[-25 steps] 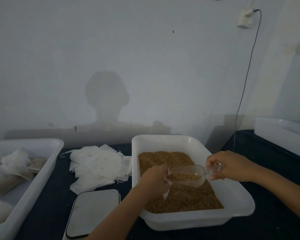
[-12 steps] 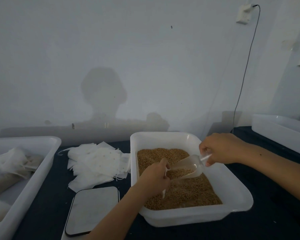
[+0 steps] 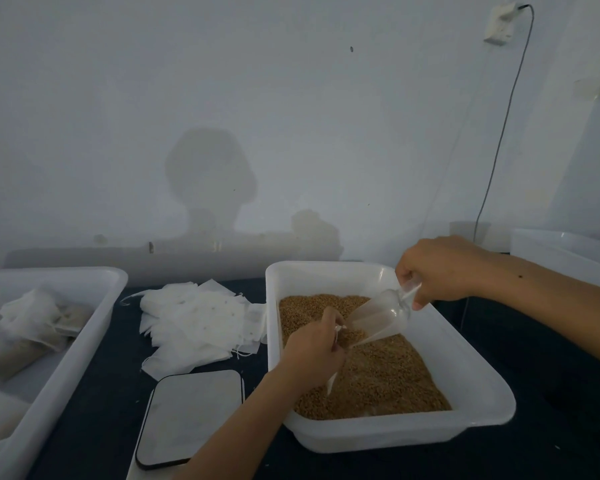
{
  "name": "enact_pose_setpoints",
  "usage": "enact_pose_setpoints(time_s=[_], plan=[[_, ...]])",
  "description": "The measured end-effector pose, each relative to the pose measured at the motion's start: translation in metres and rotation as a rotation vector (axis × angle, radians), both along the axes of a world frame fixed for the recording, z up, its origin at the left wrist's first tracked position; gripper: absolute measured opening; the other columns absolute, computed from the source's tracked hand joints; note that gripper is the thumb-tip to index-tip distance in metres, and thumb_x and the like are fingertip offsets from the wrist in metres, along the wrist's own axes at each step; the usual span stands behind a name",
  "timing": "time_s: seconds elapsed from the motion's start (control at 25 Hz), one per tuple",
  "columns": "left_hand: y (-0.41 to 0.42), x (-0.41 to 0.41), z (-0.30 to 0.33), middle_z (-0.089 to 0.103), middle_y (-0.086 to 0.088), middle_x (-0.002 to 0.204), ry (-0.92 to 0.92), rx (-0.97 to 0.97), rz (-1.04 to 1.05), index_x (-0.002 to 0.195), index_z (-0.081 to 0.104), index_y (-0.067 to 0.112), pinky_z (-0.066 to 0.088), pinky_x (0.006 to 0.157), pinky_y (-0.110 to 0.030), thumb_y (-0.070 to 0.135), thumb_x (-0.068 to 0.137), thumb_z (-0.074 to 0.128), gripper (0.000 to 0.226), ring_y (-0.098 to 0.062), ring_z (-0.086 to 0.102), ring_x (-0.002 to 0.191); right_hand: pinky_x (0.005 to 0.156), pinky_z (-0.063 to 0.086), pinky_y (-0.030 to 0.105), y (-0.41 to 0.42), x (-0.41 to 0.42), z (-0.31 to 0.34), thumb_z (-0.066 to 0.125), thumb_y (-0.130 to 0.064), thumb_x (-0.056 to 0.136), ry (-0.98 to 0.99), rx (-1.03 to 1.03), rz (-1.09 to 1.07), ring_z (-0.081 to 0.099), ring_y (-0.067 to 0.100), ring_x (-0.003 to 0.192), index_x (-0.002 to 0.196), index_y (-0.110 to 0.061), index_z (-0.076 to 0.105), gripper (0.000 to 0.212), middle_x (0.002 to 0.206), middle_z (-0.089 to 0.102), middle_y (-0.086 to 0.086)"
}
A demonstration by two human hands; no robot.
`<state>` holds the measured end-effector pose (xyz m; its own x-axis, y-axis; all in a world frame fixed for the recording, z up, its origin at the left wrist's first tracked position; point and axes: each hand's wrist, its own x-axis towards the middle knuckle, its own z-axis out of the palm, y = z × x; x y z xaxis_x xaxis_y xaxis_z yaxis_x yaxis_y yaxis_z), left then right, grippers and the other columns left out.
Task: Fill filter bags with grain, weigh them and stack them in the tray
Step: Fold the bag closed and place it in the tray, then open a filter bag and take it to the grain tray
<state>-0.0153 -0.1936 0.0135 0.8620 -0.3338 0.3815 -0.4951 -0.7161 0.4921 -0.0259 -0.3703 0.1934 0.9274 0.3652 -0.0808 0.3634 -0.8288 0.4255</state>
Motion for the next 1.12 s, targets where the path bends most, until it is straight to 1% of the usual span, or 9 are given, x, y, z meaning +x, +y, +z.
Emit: enact_pose_setpoints(time_s=[0.2,0.36,0.56,0.68,0.76,0.84,0.88,1.0,1.12], plan=[[0.0,0.002,-0.001,0.049,0.005,0.07,-0.006,-0.065,0.013,0.111,0.044,0.015,0.044,0.059,-0.03,0.014,0.089,0.056,0.026,-0.012,0.047,0.061,0.052,0.029,0.022,0.008,0.001,0.003,0.073,-0.042,0.077,0.018,-0.024,-0.013,0.048,0.005,0.065,0.087,-0.026,0.063,0.022,0.075,0.055,-0.012],[0.001,0.0,0.001,0.05,0.01,0.069,0.04,-0.154,0.047,0.105,0.046,0.018,0.044,0.059,-0.025,0.017,0.088,0.059,0.022,-0.009,0.049,0.062,0.05,0.028,0.022,0.018,0.002,0.006,0.073,-0.039,0.078,-0.055,-0.089,0.018,0.05,0.01,0.066,0.096,-0.02,0.067,0.026,0.086,0.062,-0.005],[0.009,0.002,0.006,0.046,0.008,0.063,0.186,-0.435,0.142,0.085,0.052,0.025,0.036,0.048,-0.011,0.002,0.084,0.054,0.023,-0.005,0.042,0.055,0.05,0.026,0.023,0.015,0.004,0.013,0.071,-0.036,0.079,-0.168,-0.108,0.056,0.05,0.011,0.063,0.088,-0.021,0.067,0.018,0.073,0.055,-0.007],[0.012,0.002,0.008,0.046,0.004,0.064,0.253,-0.636,0.132,0.083,0.058,0.023,0.039,0.054,-0.016,-0.004,0.085,0.047,0.029,-0.009,0.044,0.059,0.053,0.035,0.022,0.001,0.009,0.001,0.071,-0.036,0.079,-0.11,-0.104,-0.021,0.051,0.011,0.063,0.081,-0.017,0.064,0.02,0.074,0.059,-0.006],[0.014,0.001,0.011,0.051,-0.002,0.072,0.291,-0.84,0.11,0.085,0.06,0.016,0.042,0.061,-0.023,-0.007,0.086,0.043,0.029,-0.012,0.046,0.062,0.064,0.047,0.024,-0.008,0.014,-0.026,0.071,-0.038,0.081,-0.005,-0.093,-0.069,0.056,0.011,0.071,0.083,-0.017,0.062,0.022,0.079,0.06,-0.005],[0.017,0.001,0.014,0.054,-0.009,0.081,0.282,-0.983,0.115,0.083,0.06,0.013,0.041,0.062,-0.023,-0.009,0.089,0.04,0.03,-0.011,0.045,0.064,0.072,0.051,0.025,-0.013,0.021,-0.059,0.07,-0.039,0.082,0.067,-0.052,-0.116,0.059,0.012,0.08,0.092,-0.017,0.063,0.025,0.086,0.06,-0.005],[0.018,0.0,0.014,0.054,-0.012,0.085,0.273,-1.011,0.129,0.083,0.059,0.013,0.04,0.062,-0.023,-0.009,0.089,0.039,0.03,-0.011,0.044,0.064,0.069,0.05,0.024,-0.013,0.025,-0.075,0.069,-0.037,0.082,0.083,-0.017,-0.134,0.058,0.012,0.076,0.092,-0.016,0.064,0.023,0.082,0.058,-0.006],[0.016,-0.001,0.014,0.057,-0.016,0.09,0.278,-1.002,0.184,0.082,0.059,0.014,0.041,0.062,-0.023,-0.006,0.09,0.039,0.029,-0.011,0.044,0.062,0.06,0.044,0.024,-0.008,0.039,-0.112,0.063,-0.032,0.086,0.1,0.138,-0.169,0.055,0.014,0.069,0.083,-0.015,0.065,0.017,0.074,0.056,-0.004],[0.016,-0.001,0.013,0.055,-0.012,0.083,0.274,-0.995,0.205,0.083,0.058,0.013,0.042,0.061,-0.022,-0.005,0.09,0.039,0.027,-0.01,0.044,0.061,0.071,0.049,0.031,0.003,0.051,-0.136,0.058,-0.033,0.089,0.096,0.303,-0.143,0.061,0.019,0.08,0.088,-0.012,0.066,0.023,0.088,0.064,0.003]])
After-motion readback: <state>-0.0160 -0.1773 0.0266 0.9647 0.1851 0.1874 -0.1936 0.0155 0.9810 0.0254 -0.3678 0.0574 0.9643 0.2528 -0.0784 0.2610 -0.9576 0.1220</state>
